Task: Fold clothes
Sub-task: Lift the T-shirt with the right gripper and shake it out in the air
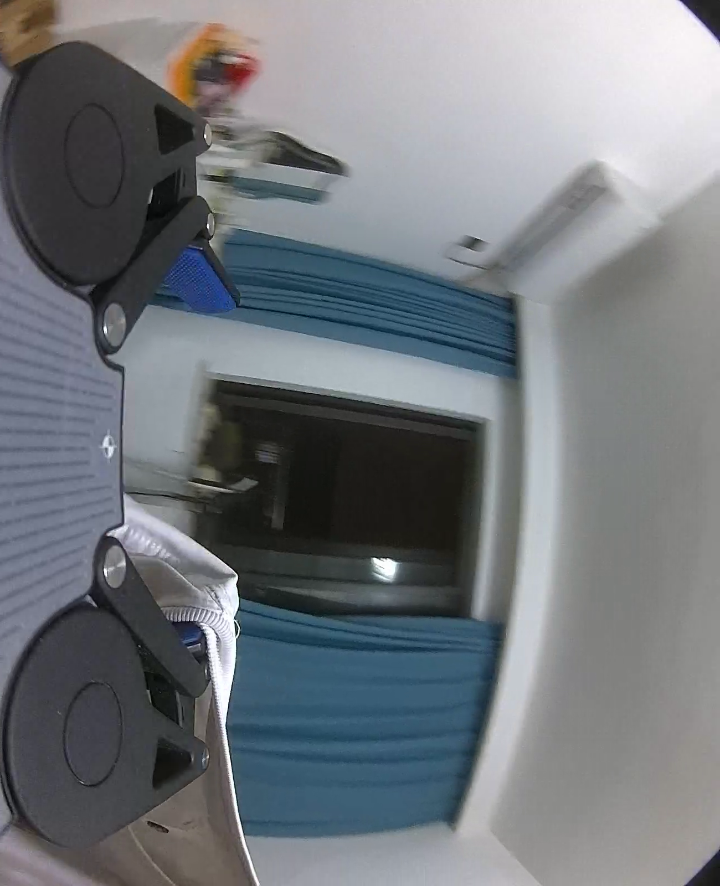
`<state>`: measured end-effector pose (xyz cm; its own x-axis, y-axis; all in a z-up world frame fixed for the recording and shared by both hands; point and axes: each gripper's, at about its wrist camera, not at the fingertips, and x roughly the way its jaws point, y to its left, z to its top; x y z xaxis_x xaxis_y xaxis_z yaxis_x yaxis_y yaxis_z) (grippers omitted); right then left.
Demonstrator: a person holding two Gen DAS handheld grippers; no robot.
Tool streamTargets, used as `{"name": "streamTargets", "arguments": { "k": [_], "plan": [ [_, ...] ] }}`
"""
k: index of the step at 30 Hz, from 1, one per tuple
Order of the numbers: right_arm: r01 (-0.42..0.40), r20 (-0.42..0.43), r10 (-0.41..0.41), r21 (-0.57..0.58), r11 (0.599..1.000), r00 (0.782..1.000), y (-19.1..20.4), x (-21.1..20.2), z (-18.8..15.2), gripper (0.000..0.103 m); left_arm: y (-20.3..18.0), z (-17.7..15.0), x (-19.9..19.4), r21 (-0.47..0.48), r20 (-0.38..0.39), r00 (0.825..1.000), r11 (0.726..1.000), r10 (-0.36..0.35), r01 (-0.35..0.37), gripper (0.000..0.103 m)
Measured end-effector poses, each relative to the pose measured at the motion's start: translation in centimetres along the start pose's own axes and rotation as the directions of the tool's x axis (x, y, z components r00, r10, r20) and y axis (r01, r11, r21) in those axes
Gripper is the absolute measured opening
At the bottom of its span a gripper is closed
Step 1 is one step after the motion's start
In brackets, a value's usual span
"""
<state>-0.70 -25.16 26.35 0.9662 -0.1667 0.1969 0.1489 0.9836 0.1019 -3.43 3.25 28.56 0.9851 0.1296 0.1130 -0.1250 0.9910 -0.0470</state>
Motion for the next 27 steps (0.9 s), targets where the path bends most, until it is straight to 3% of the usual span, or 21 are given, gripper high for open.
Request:
{"name": "streamTargets", "arguments": {
  "k": [6, 7, 10, 13, 17, 22, 27],
  "plan": [
    [-0.041, 0.1, 0.043, -0.02, 0.999, 0.994, -1.4, -2.9, 9.5, 0.067, -0.5, 13.3, -3.1, 0.021, 0.128, 0.991, 0.999, -0.043, 0.041, 0.103],
    [-0.038, 0.107, 0.042, -0.04, 0.998, 0.993, -1.4, -3.2, 10.4, 0.067, -0.7, 14.2, -2.7, 0.022, 0.13, 0.99, 0.999, -0.049, 0.046, 0.103],
    [-0.02, 0.117, 0.034, -0.12, 0.993, 0.993, -1.5, -3.0, 11.9, 0.067, -1.5, 11.0, 2.2, 0.011, 0.056, 0.997, 0.998, -0.059, 0.059, 0.103],
    [-0.021, 0.064, 0.028, -0.12, 0.993, 0.998, -2.3, -1.0, 11.4, 0.077, -2.3, 7.7, 7.0, 0.0, -0.018, 0.997, 0.998, -0.07, 0.07, 0.103],
    [-0.018, -0.03, 0.014, -0.161, 0.987, 0.999, -4.2, 4.2, 7.1, 0.077, -3.3, 3.4, 13.5, -0.016, -0.117, 0.989, 0.996, -0.085, 0.084, 0.103],
    [-0.014, -0.208, -0.031, -0.208, 0.978, 0.978, -3.7, 15.5, -3.8, 0.077, -4.6, -2.0, 21.7, -0.038, -0.238, 0.966, 0.994, -0.105, 0.099, 0.103],
    [0.011, -0.328, -0.065, -0.165, 0.986, 0.943, -2.5, 29.7, -17.2, 0.076, -7.8, -13.9, 36.9, -0.025, -0.351, 0.936, 0.999, -0.028, 0.02, 0.103]
  ]
}}
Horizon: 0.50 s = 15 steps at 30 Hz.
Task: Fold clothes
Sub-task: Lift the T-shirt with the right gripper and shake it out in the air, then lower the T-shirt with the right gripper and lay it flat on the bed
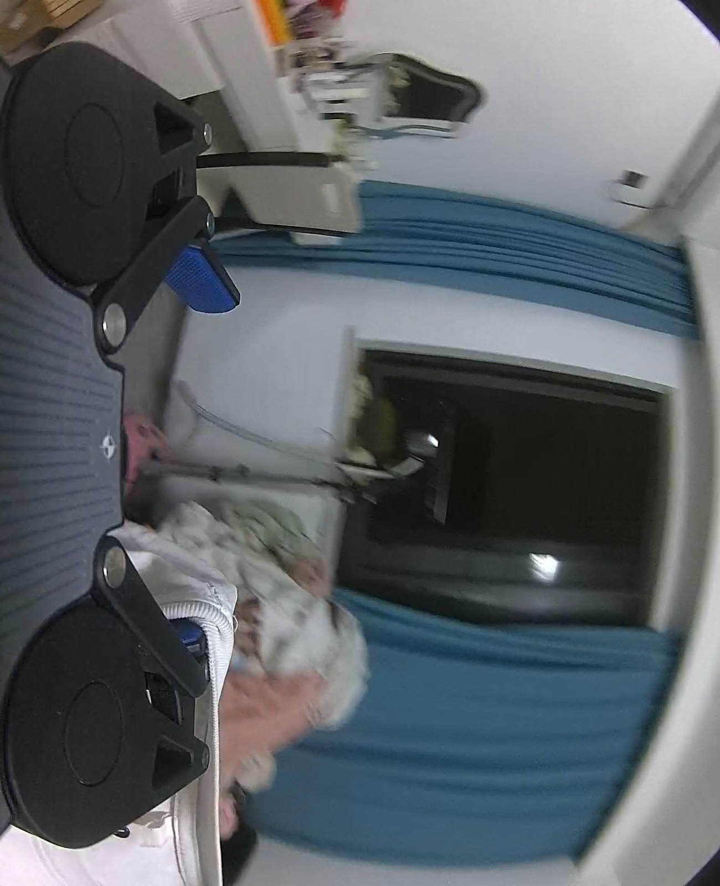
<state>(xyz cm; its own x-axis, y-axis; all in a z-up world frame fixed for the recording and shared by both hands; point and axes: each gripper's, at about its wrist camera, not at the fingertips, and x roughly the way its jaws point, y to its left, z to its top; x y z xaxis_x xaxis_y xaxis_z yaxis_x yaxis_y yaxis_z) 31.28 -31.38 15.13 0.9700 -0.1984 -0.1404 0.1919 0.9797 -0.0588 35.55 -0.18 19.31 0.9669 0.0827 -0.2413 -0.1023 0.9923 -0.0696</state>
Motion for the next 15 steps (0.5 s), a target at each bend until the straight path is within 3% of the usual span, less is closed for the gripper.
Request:
{"name": "streamTargets", "arguments": {
  "k": [5, 8, 11, 15],
  "plan": [
    [0.028, -0.101, -0.025, 0.026, 0.999, 0.995, 2.8, 16.6, -8.7, 0.076, -2.1, -9.3, 18.6, 0.015, -0.087, 0.996, 0.999, 0.029, -0.028, 0.103],
    [0.01, -0.211, 0.001, 0.052, 0.999, 0.978, 3.8, 24.1, -14.8, 0.076, -2.2, -14.3, 26.2, 0.059, -0.224, 0.974, 0.998, 0.028, -0.015, 0.103],
    [-0.017, -0.344, 0.039, 0.067, 0.998, 0.938, 5.4, 29.5, -20.6, 0.076, -2.2, -19.2, 32.8, 0.106, -0.369, 0.929, 0.994, 0.031, 0.008, 0.103],
    [-0.08, -0.518, 0.1, 0.061, 0.995, 0.849, 6.4, 33.6, -24.4, 0.076, -2.3, -25.1, 40.9, 0.166, -0.548, 0.836, 0.985, 0.045, 0.056, 0.103]
  ]
}}
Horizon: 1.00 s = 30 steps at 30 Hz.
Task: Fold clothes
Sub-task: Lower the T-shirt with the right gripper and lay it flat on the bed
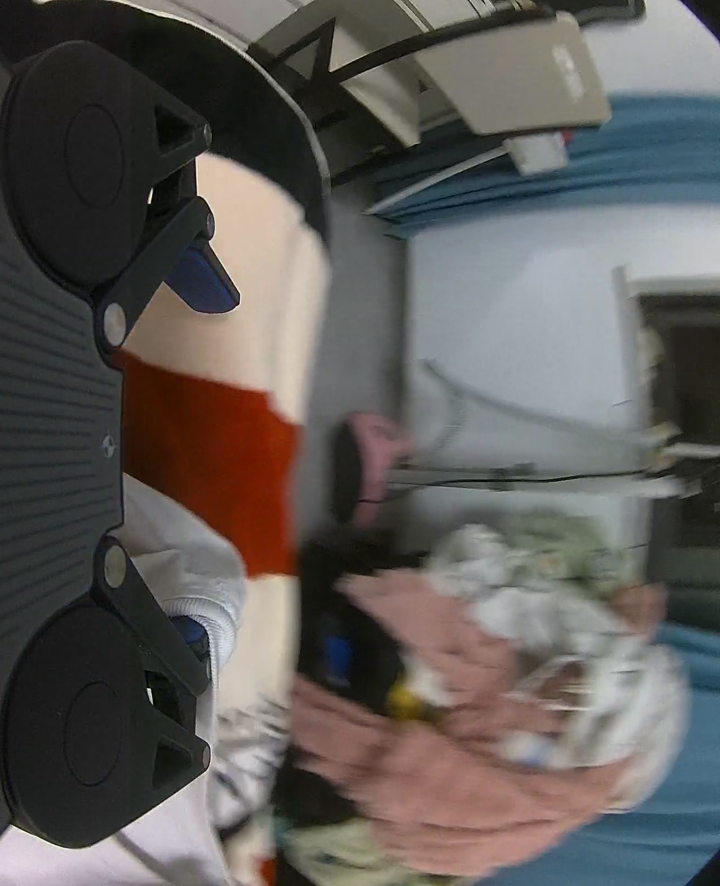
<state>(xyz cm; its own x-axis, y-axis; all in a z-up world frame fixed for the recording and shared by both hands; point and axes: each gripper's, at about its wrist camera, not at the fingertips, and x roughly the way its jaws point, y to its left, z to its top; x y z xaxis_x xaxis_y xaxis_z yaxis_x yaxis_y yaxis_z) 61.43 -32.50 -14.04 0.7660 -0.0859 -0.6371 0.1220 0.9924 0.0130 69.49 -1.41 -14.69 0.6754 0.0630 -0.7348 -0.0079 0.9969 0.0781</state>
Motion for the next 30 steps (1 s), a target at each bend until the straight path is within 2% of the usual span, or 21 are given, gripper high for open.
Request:
{"name": "streamTargets", "arguments": {
  "k": [3, 5, 8, 11, 13, 17, 21, 27, 30],
  "plan": [
    [-0.105, -0.13, 0.102, -0.019, 0.994, 0.986, 0.7, 0.0, 0.9, 0.076, -0.9, 0.9, -1.0, 0.113, -0.102, 0.993, 0.992, -0.052, 0.063, 0.103],
    [-0.136, -0.166, 0.127, -0.041, 0.99, 0.978, 1.6, -0.8, 1.6, 0.076, -1.5, 1.6, -2.1, 0.184, -0.154, 0.985, 0.977, -0.082, 0.11, 0.103],
    [-0.155, -0.178, 0.14, -0.07, 0.985, 0.974, 3.0, -2.9, 2.3, 0.076, -1.7, 2.4, -5.5, 0.244, -0.092, 0.991, 0.963, -0.097, 0.117, 0.103],
    [-0.152, -0.105, 0.147, -0.045, 0.987, 0.983, 3.3, -7.2, 1.2, 0.076, -1.3, 2.5, -9.3, 0.23, -0.034, 0.987, 0.96, -0.156, 0.16, 0.103],
    [-0.152, -0.056, 0.15, -0.028, 0.988, 0.987, 3.5, -10.1, 0.5, 0.076, -0.7, 1.2, -12.4, 0.215, 0.02, 0.984, 0.962, -0.175, 0.167, 0.103],
    [-0.153, 0.042, 0.153, 0.006, 0.988, 0.987, 4.0, -15.9, -1.0, 0.076, -0.1, -3.9, -20.5, 0.172, 0.12, 0.976, 0.972, -0.183, 0.161, 0.103],
    [-0.161, 0.112, 0.157, 0.033, 0.986, 0.981, 3.8, -24.4, -5.5, 0.076, 1.0, -10.6, -29.2, 0.098, 0.202, 0.956, 0.975, -0.213, 0.197, 0.103],
    [-0.176, 0.201, 0.162, 0.053, 0.983, 0.966, 3.9, -37.5, -13.6, 0.076, 4.3, -22.0, -40.2, -0.025, 0.239, 0.948, 0.974, -0.211, 0.223, 0.103],
    [-0.175, 0.238, 0.162, 0.037, 0.984, 0.958, 4.2, -42.1, -17.4, 0.076, 6.2, -27.5, -44.3, -0.058, 0.255, 0.944, 0.971, -0.21, 0.231, 0.103]
  ]
}}
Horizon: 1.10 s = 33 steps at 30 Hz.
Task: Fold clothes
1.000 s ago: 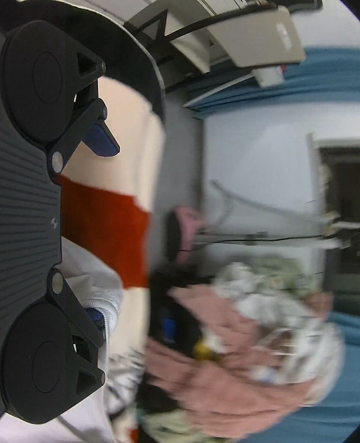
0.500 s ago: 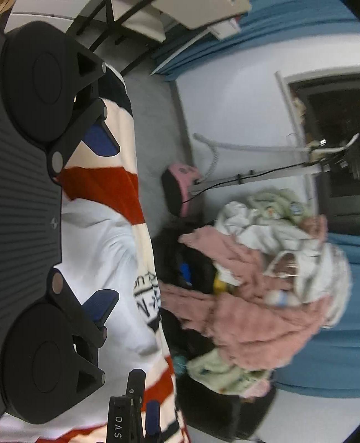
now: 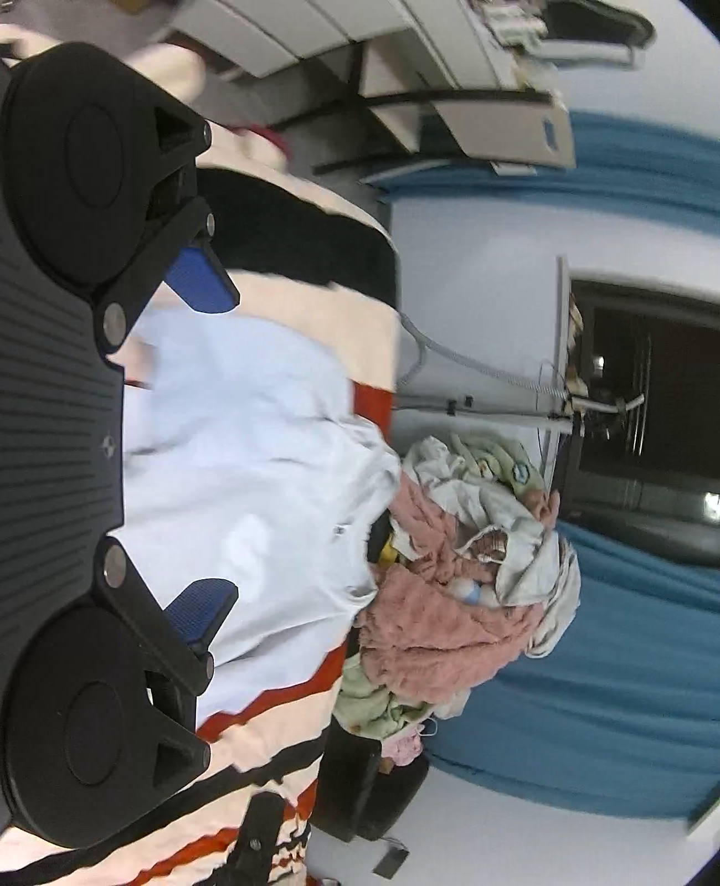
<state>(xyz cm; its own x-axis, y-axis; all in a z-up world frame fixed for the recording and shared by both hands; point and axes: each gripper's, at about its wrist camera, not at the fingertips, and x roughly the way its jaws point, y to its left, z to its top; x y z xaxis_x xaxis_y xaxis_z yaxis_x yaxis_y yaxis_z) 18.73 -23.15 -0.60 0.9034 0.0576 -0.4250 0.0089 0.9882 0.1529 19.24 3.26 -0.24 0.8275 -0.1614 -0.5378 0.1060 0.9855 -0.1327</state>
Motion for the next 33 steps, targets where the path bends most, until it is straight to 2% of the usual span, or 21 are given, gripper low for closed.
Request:
{"name": "streamTargets", "arguments": {
  "k": [4, 9, 12, 15, 19, 22, 23, 24, 25, 26, 28, 29, 30, 31, 32, 33],
  "plan": [
    [-0.042, 0.042, 0.041, 0.027, 0.999, 0.998, 0.8, -3.9, -2.7, 0.076, 1.0, -4.3, -4.5, 0.018, 0.057, 0.998, 1.0, -0.003, 0.002, 0.103],
    [-0.045, 0.104, 0.043, 0.025, 0.999, 0.994, 0.6, -5.6, -5.1, 0.076, 2.2, -7.1, -4.6, -0.014, 0.077, 0.997, 1.0, 0.001, 0.0, 0.103],
    [-0.046, 0.097, 0.04, 0.067, 0.997, 0.994, -0.6, -5.4, -6.4, 0.076, 3.3, -7.5, -1.8, -0.085, 0.04, 0.999, 0.996, 0.012, -0.009, 0.103],
    [-0.042, 0.065, 0.033, 0.127, 0.991, 0.997, -2.2, -3.8, -7.3, 0.076, 4.4, -6.7, 2.2, -0.129, 0.005, 0.999, 0.99, 0.049, -0.048, 0.103],
    [-0.021, 0.033, 0.015, 0.202, 0.979, 0.999, -3.8, -0.8, -8.1, 0.076, 5.7, -5.3, 7.9, -0.163, 0.023, 0.994, 0.981, 0.107, -0.102, 0.101],
    [-0.018, 0.001, 0.019, 0.224, 0.974, 1.0, -4.5, 1.3, -8.6, 0.076, 6.5, -4.3, 11.9, -0.206, 0.02, 0.991, 0.971, 0.13, -0.123, 0.095],
    [-0.017, -0.01, 0.02, 0.231, 0.973, 1.0, -4.8, 2.0, -8.7, 0.076, 6.6, -4.1, 13.1, -0.214, 0.013, 0.991, 0.969, 0.13, -0.124, 0.089],
    [-0.016, -0.021, 0.021, 0.238, 0.971, 1.0, -5.0, 2.7, -8.9, 0.076, 6.6, -3.8, 14.2, -0.212, 0.006, 0.993, 0.97, 0.122, -0.118, 0.078],
    [-0.014, -0.031, 0.023, 0.246, 0.969, 0.999, -5.2, 3.4, -9.0, 0.076, 6.2, -3.5, 14.9, -0.188, 0.004, 0.993, 0.975, 0.121, -0.118, 0.073],
    [-0.013, -0.042, 0.024, 0.253, 0.967, 0.999, -5.5, 4.1, -9.2, 0.076, 5.3, -3.3, 15.1, -0.132, 0.009, 0.992, 0.983, 0.13, -0.127, 0.066],
    [-0.01, -0.064, 0.028, 0.267, 0.964, 0.998, -5.9, 5.5, -9.5, 0.076, 3.5, -2.7, 15.6, -0.019, 0.022, 0.989, 0.989, 0.146, -0.145, 0.058],
    [-0.008, -0.074, 0.03, 0.275, 0.962, 0.997, -6.2, 6.2, -9.6, 0.076, 2.6, -2.4, 15.8, 0.037, 0.03, 0.988, 0.987, 0.153, -0.154, 0.046],
    [-0.006, -0.085, 0.032, 0.282, 0.959, 0.996, -6.4, 6.9, -9.8, 0.076, 1.7, -2.1, 16.0, 0.093, 0.037, 0.986, 0.982, 0.16, -0.163, 0.031],
    [-0.001, -0.088, 0.027, 0.283, 0.959, 0.996, -6.6, 7.4, -9.8, 0.076, 0.8, -1.8, 16.3, 0.149, 0.045, 0.985, 0.974, 0.166, -0.171, 0.023],
    [0.007, -0.084, 0.017, 0.279, 0.96, 0.996, -6.7, 7.7, -9.7, 0.076, -0.1, -1.5, 16.5, 0.204, 0.053, 0.984, 0.962, 0.172, -0.18, 0.009],
    [0.016, -0.081, 0.007, 0.274, 0.962, 0.997, -6.8, 8.0, -9.6, 0.076, -0.9, -1.2, 16.7, 0.259, 0.062, 0.982, 0.947, 0.178, -0.188, 0.007]
  ]
}}
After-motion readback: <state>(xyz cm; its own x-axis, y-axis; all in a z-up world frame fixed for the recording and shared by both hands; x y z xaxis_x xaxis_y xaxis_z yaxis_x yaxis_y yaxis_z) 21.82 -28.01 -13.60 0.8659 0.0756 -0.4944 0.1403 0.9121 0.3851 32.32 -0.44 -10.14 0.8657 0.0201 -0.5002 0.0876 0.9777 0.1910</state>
